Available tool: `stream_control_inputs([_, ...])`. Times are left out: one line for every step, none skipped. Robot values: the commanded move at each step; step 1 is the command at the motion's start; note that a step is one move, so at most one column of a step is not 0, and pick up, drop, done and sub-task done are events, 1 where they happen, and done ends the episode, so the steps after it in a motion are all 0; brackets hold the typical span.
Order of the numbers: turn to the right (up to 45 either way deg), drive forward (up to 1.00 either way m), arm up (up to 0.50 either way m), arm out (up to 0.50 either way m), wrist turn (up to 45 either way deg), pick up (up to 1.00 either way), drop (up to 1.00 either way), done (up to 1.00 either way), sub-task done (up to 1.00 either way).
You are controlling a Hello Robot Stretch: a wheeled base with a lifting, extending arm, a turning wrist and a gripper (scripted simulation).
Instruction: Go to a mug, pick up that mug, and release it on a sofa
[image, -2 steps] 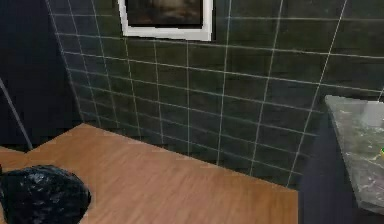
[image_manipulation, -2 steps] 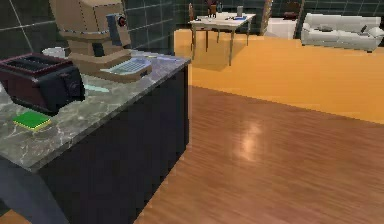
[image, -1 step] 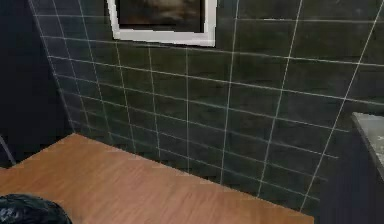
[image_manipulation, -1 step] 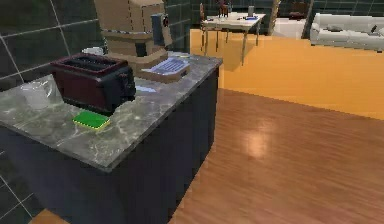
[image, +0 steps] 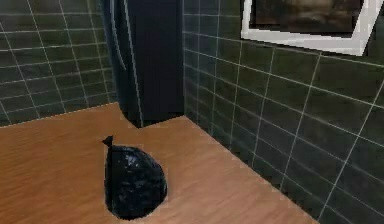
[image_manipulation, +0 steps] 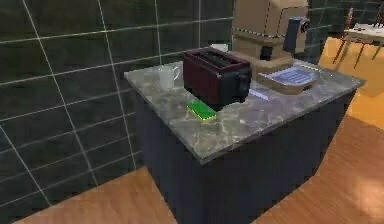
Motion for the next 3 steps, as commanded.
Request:
stream_control_inputs([45.0,0.0,0.0,0.0,0.0,0.0,0.0,0.0,0.0])
stream_control_inputs([15.0,0.0,0.0,0.0,0.0,0.0,0.0,0.0,0.0])
stream_control_inputs([0.0,0.7,0.0,0.0,0.0,0.0,0.0,0.0,0.0])
